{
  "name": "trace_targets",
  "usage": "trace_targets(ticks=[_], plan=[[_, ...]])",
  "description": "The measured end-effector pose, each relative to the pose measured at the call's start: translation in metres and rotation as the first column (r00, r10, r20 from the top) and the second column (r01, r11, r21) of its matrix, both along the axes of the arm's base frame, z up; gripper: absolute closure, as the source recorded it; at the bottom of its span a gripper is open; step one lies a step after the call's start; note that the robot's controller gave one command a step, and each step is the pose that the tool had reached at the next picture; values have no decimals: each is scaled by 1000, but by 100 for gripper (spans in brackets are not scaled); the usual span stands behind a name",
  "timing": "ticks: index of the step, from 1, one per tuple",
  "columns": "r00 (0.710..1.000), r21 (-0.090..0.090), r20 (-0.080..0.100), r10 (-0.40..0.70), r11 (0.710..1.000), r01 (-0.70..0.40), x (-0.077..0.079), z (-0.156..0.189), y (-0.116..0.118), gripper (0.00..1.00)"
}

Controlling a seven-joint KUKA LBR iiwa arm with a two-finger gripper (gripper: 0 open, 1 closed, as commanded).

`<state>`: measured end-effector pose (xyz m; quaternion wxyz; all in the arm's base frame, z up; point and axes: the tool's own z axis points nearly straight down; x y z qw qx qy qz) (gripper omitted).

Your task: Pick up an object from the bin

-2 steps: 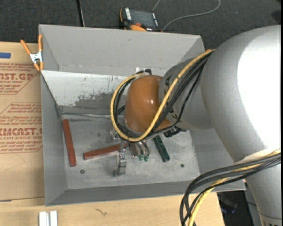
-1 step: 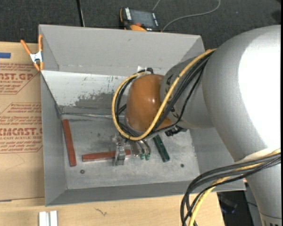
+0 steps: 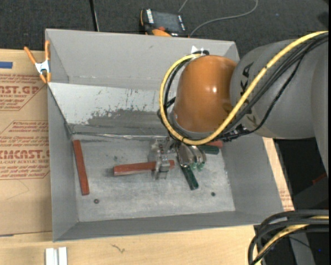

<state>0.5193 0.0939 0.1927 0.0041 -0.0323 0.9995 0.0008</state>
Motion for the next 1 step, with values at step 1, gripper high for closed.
trace_targets(ticks=[1], plan=[[960, -2, -3, 281, 960, -281, 10, 48, 2, 100]])
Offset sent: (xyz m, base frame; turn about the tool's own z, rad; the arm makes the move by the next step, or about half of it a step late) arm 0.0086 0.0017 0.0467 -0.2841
